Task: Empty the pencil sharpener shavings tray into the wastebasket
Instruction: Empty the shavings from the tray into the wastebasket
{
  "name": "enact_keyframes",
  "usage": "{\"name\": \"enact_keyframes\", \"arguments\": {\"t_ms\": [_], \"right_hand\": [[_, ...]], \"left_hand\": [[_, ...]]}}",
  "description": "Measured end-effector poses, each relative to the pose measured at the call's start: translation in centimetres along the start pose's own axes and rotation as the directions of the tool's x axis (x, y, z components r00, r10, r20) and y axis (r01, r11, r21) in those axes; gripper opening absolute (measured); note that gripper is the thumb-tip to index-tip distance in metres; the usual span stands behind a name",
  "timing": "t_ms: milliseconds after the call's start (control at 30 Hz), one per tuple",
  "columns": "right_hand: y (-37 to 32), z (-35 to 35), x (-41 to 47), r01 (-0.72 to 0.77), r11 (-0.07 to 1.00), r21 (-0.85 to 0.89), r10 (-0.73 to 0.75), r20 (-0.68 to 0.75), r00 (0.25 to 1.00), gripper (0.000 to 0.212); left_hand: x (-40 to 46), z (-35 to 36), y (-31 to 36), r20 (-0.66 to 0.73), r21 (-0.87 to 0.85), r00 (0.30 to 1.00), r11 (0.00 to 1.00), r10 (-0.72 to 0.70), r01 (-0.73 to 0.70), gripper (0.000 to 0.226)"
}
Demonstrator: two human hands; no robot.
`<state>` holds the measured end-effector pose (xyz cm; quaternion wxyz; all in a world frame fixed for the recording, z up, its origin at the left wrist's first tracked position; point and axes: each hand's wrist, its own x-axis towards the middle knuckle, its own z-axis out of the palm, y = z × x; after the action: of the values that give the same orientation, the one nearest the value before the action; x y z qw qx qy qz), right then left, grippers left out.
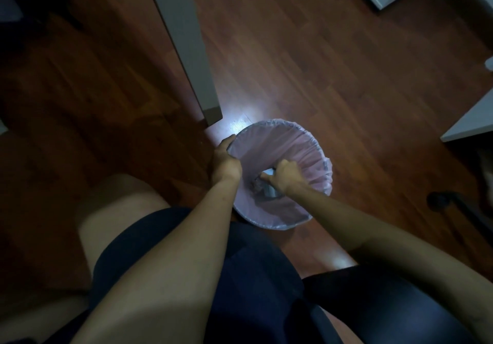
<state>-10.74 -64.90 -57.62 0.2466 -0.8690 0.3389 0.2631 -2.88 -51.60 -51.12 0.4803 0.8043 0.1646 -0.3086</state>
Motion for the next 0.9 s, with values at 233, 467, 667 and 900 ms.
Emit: {"name": "enact_keyframes", "arguments": {"t_ms": [233,467,667,900], "right_hand": [[-0.5,-0.5,-0.1,-0.025,1.0,0.013,0.025,-0.013,1.0,0.063],[-1.3,-0.9,-1.1,0.026,0.999,-0.032,-0.027,-0.013,1.0,0.064],[-2.6,-4.6,-2.3,0.081,0.994,0.068,-0.081,-0.007,0.997,0.071],[-3.5,-11.0,-6.4,0.05,0.973,0.227,-0.049,-0.008,0.999,0.056]], "left_hand": [[0.9,0.5,-0.8,-0.01,-0.002,0.998,0.998,0.059,-0.059,0.061],[0.8,0.5,0.0,0.008,0.088,0.998,0.994,0.057,-0.057,0.043],[-0.8,-0.5,2.0,0.037,0.251,0.994,0.961,0.107,-0.113,0.053],[-4.5,-3.4,6.3,0.168,0.363,0.986,0.93,0.001,-0.063,0.059]]}}
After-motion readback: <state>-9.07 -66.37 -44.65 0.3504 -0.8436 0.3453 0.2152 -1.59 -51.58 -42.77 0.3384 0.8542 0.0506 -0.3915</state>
